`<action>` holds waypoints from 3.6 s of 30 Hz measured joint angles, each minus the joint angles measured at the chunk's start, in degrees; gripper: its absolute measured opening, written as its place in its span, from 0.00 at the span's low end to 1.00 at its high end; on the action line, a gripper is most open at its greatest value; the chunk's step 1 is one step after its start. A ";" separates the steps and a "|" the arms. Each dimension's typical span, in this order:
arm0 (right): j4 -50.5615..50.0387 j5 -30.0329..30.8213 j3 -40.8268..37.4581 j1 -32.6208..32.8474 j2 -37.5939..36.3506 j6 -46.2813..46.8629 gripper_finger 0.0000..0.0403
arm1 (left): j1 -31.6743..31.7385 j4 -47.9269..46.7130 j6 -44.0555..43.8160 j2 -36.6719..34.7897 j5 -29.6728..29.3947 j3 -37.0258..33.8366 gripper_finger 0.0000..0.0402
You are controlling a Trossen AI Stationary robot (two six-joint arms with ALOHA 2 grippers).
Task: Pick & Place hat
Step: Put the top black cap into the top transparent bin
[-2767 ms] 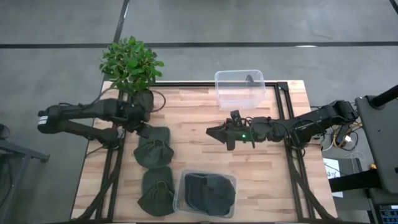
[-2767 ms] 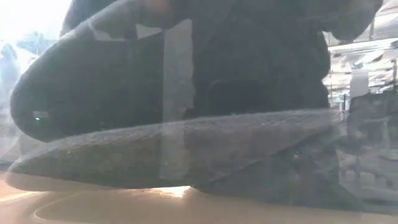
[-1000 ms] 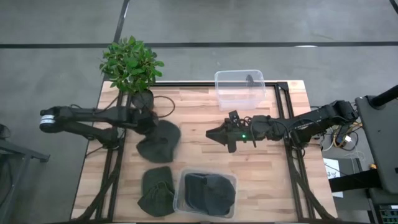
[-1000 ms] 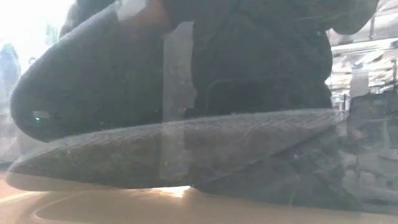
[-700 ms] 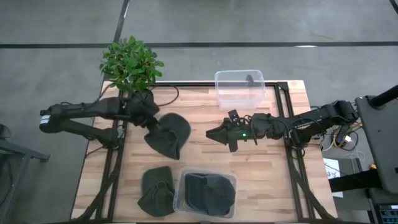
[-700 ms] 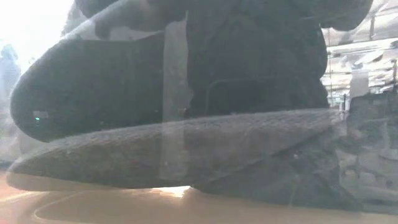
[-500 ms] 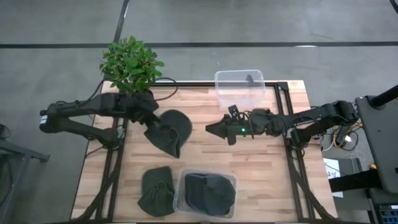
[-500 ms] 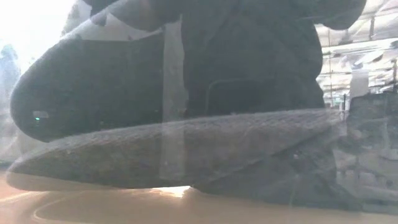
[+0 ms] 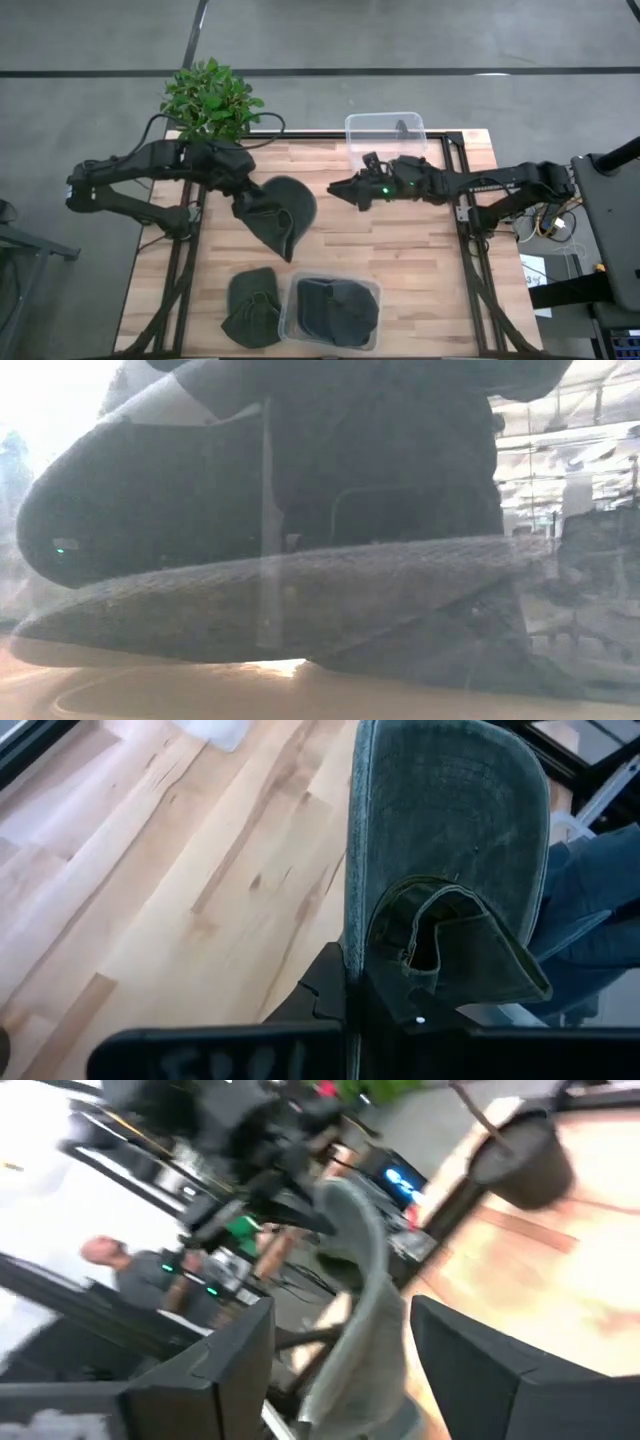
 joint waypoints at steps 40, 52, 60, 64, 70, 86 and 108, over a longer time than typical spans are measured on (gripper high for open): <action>-60.93 -8.88 62.14 -2.73 31.09 -18.80 0.03 | -0.04 -2.63 12.89 5.11 -0.85 9.58 0.05; -70.86 -4.16 62.25 -3.06 26.83 -18.57 0.02 | 0.09 -8.74 13.21 2.08 -12.46 10.05 0.26; -80.66 12.65 62.03 -5.33 15.97 -20.83 0.02 | 0.09 -7.24 13.30 -0.14 -16.13 9.39 0.29; -81.99 16.19 61.63 -8.63 9.37 -21.86 0.02 | 0.09 -6.96 12.93 -0.33 -16.15 9.37 0.29; -82.94 14.08 59.15 -16.24 1.55 -23.47 0.02 | 0.09 -4.16 13.22 -0.27 -16.13 9.29 0.29; -62.04 -24.16 27.02 -48.90 -10.87 -32.73 0.02 | 0.05 -1.14 12.74 -0.03 -16.18 9.29 0.29; -46.08 -44.10 6.74 -67.20 0.15 -35.42 0.05 | 0.11 -1.17 5.36 -0.01 -18.14 3.59 0.29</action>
